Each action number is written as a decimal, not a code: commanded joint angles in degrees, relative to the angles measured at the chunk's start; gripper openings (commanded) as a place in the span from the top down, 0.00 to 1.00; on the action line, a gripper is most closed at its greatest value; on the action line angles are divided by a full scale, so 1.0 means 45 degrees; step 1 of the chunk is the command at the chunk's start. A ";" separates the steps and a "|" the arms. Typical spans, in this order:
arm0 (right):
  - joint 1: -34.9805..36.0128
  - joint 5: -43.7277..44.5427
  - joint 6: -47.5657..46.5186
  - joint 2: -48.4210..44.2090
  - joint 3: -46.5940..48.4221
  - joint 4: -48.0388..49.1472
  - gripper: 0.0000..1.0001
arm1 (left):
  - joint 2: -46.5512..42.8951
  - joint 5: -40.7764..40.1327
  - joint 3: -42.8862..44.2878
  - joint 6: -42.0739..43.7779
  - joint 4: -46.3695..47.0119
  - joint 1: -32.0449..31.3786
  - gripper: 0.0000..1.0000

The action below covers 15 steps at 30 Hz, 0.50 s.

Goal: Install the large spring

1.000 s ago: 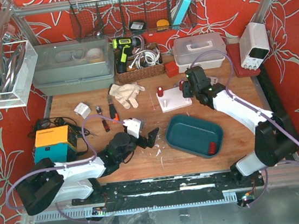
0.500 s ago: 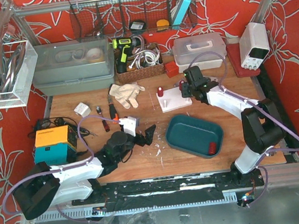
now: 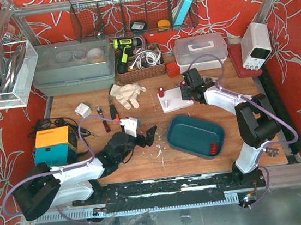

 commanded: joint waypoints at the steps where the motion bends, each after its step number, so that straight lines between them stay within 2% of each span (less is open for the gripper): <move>1: -0.0085 0.0125 -0.0217 0.0067 0.0593 0.0155 0.72 | -0.0005 -0.0038 0.0079 -0.0053 0.0141 0.0029 0.00; 5: -0.0102 0.0155 -0.0314 -0.0205 0.0713 -0.0359 0.57 | 0.0041 0.0016 0.0148 -0.0005 0.0056 0.0029 0.00; 8: -0.0107 0.0078 -0.0460 -0.0597 0.0841 -0.1028 0.51 | 0.0069 0.0077 0.0161 -0.0003 0.0060 0.0034 0.00; 12: -0.0124 -0.0262 -0.0752 -0.1386 0.1072 -0.2493 0.47 | 0.0116 0.0132 0.0200 -0.0003 0.0046 0.0030 0.00; 15: -0.0106 -0.1384 -0.1184 -0.2455 0.0921 -0.3920 0.46 | 0.0170 0.0167 0.0201 0.0035 0.0046 0.0029 0.00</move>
